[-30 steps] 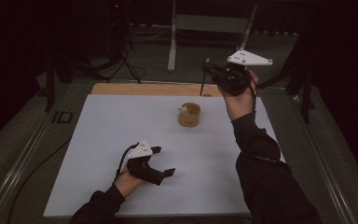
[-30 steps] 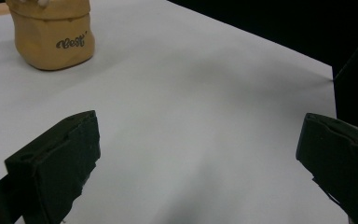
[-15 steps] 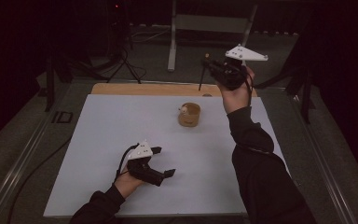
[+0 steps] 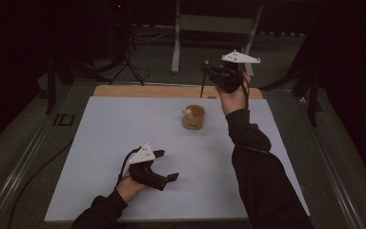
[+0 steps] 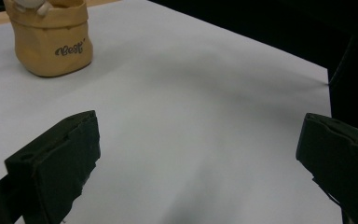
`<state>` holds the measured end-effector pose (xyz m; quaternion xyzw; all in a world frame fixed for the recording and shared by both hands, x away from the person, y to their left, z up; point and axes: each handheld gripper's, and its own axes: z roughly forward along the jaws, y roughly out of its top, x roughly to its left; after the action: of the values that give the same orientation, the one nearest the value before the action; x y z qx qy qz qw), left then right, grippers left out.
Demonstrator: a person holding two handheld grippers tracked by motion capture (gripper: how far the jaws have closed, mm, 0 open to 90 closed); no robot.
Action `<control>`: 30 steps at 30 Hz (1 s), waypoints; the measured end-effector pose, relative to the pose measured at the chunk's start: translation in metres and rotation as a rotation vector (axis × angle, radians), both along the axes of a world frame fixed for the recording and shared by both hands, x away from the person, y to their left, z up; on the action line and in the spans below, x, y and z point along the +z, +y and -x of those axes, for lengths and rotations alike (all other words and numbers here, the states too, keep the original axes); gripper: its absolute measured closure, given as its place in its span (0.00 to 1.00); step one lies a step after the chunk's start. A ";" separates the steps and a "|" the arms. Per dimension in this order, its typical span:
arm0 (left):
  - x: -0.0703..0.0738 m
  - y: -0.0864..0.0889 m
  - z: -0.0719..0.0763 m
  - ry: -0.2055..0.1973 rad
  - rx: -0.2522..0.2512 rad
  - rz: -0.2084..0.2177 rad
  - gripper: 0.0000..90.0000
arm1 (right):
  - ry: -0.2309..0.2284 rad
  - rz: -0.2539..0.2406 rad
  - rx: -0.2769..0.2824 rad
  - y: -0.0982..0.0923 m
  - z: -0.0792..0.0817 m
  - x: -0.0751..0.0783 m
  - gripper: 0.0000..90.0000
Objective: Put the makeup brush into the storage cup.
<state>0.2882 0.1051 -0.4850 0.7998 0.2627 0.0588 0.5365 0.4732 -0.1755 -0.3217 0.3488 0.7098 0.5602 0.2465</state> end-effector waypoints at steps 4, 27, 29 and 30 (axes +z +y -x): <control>0.000 0.001 0.000 0.003 0.002 -0.001 0.01 | 0.028 0.007 -0.003 0.002 -0.004 -0.008 0.94; 0.000 0.001 0.000 0.007 0.002 -0.001 0.01 | 0.145 0.034 -0.008 0.008 -0.016 -0.057 0.94; 0.000 0.002 0.000 0.006 0.002 -0.001 0.01 | 0.153 0.040 -0.005 0.009 -0.016 -0.061 0.94; 0.000 0.001 0.000 0.005 0.002 -0.003 0.01 | 0.155 0.045 -0.007 0.010 -0.017 -0.064 0.94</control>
<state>0.2883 0.1065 -0.4852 0.8005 0.2648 0.0578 0.5346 0.4898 -0.1655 -0.3852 0.3882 0.7378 0.5145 0.2005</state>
